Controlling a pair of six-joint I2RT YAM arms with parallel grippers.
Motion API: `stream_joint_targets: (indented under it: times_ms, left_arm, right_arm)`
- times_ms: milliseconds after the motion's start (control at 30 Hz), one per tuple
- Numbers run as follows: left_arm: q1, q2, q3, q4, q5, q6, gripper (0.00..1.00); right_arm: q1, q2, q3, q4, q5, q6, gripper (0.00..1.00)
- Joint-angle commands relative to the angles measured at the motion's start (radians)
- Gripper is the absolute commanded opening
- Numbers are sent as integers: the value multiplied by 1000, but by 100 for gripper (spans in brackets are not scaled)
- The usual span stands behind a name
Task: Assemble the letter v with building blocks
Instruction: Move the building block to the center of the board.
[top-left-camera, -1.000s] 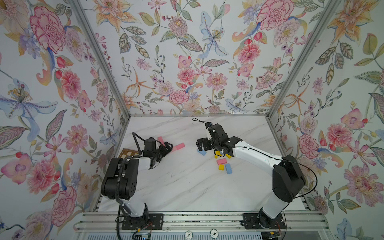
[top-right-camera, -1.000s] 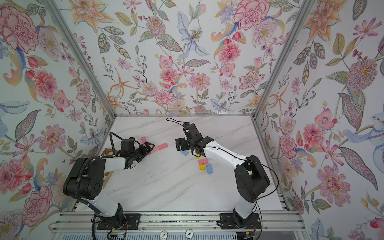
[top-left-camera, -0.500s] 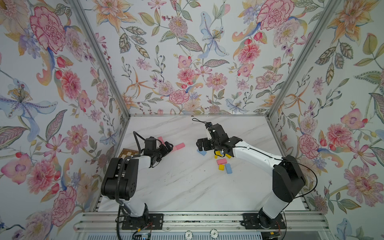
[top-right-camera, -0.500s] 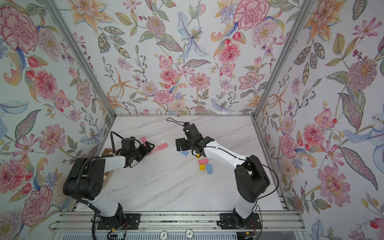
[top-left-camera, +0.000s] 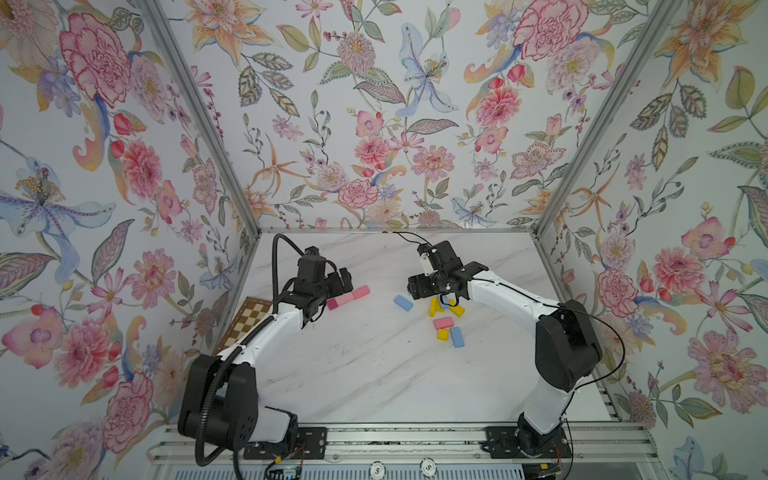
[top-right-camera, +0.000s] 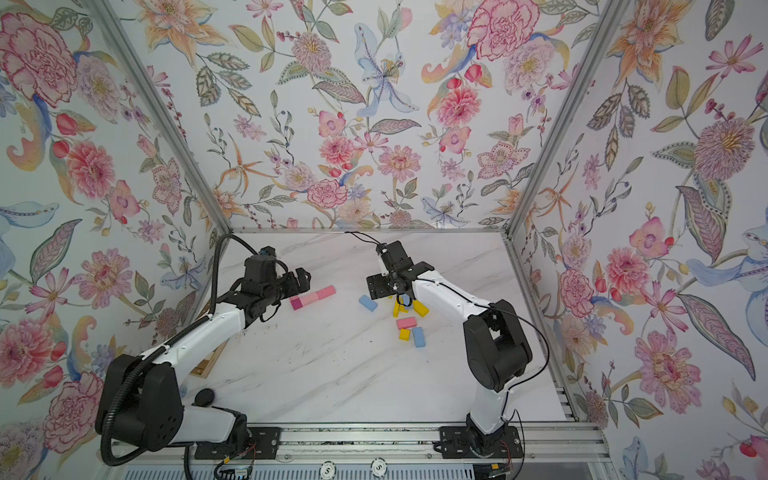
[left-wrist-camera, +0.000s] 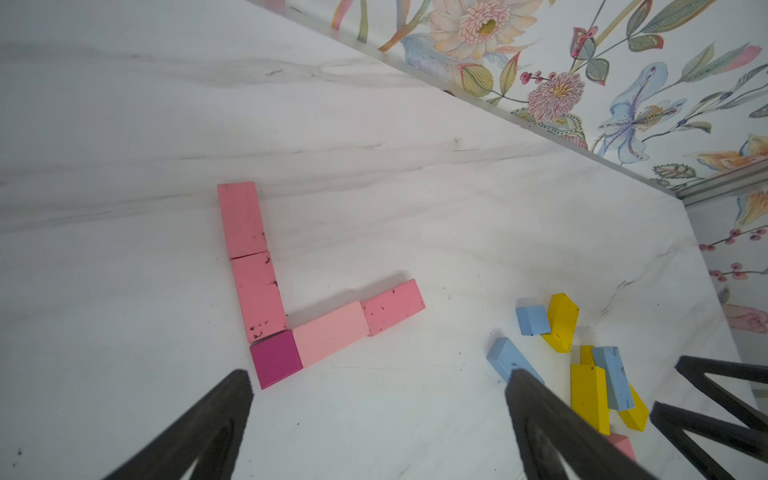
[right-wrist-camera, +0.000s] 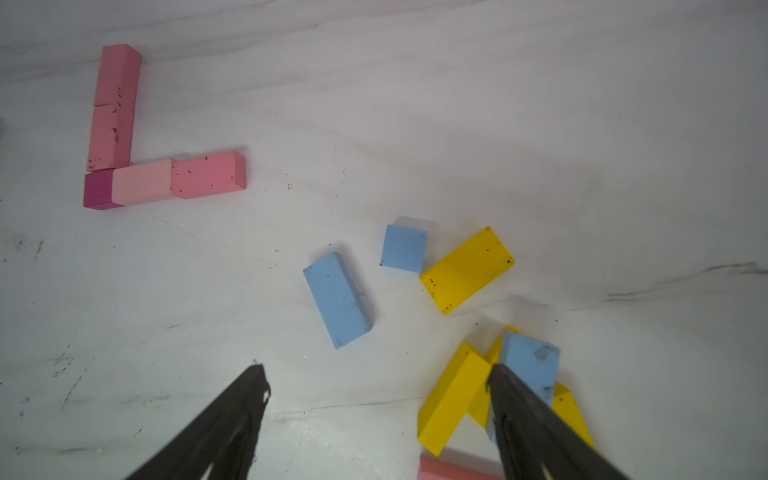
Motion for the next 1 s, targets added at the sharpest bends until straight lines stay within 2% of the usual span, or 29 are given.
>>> stream_joint_targets:
  times_ms: [0,167,300,500,700,767,867,967]
  left_arm:
    - [-35,-35,17,-131,-230,98,99]
    - [-35,-102,2,-131,-372,107,99]
    - [-26,-139,6,-156,-354,105,99]
    - [-17,-137,8,-154,-223,51,99]
    - [-17,-153,-73,-77,-70,-47,99]
    - [-17,-158,-100,-61,-56,-74,99]
    - [-17,-164,-135,-56,-36,-96,99]
    - [-17,-175,-186,-11,10,-124,99]
  right_arm:
    - [23,63,23,-70,-20,-57,80]
    - [40,141,50,-78,-9,-72,73]
    - [43,191,80,-78,-22,-87,69]
    - [48,264,137,-82,11,-108,64]
    - [57,317,172,-87,17,-137,59]
    - [63,334,181,-92,31,-145,53]
    - [68,367,209,-91,47,-159,39]
    - [69,427,296,-119,43,-190,29]
